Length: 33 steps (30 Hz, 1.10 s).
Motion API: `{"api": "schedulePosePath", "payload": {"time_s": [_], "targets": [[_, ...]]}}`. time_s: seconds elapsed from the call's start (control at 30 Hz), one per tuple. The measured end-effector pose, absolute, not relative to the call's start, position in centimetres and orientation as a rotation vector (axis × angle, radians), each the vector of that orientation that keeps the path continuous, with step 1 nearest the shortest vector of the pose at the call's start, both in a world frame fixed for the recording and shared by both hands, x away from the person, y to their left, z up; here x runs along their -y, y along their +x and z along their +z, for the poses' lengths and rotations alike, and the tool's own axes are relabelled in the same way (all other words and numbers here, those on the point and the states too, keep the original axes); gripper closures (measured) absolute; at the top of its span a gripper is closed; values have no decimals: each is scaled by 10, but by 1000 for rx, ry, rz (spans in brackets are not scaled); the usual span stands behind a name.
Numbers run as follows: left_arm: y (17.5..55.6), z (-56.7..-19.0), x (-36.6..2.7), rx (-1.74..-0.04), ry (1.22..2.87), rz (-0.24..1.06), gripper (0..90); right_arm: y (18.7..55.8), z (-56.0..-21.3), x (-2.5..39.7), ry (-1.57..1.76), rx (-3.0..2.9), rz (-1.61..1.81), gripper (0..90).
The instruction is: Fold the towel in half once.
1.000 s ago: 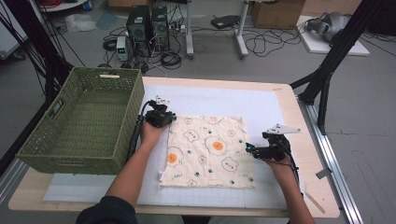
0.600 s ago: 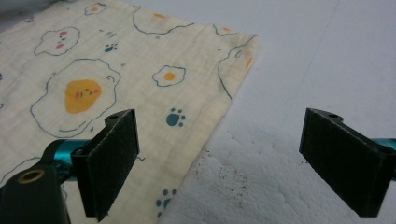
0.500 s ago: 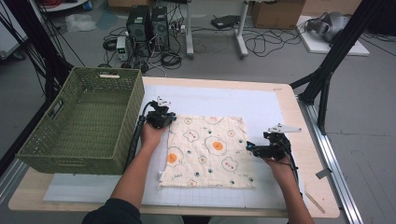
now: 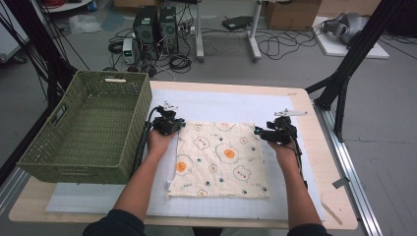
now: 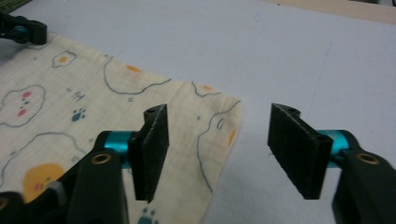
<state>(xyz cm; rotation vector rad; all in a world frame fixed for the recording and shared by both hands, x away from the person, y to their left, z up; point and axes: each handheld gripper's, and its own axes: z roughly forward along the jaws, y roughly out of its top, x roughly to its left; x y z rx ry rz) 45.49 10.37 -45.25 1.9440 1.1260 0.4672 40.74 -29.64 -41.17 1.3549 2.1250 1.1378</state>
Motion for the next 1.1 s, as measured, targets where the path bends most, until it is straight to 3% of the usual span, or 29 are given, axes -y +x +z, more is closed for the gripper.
{"api": "schedulePosePath", "payload": {"time_s": [0.07,0.6,0.67,0.8,1.1], "targets": [[455,-453,-104,-1127,1944,467,853,418,-415,294,1386,-2129,1102,457],[456,-453,-105,-1135,1930,449,852,457,-440,263,1465,-2182,923,621],[455,-453,-105,-1131,1936,452,854,458,-440,263,1484,-2167,921,662],[454,-453,-103,-1123,1941,465,859,458,-440,267,1493,-2181,926,836],[455,-451,-105,-1160,1912,442,859,455,-435,264,1463,-2173,894,866]]}}
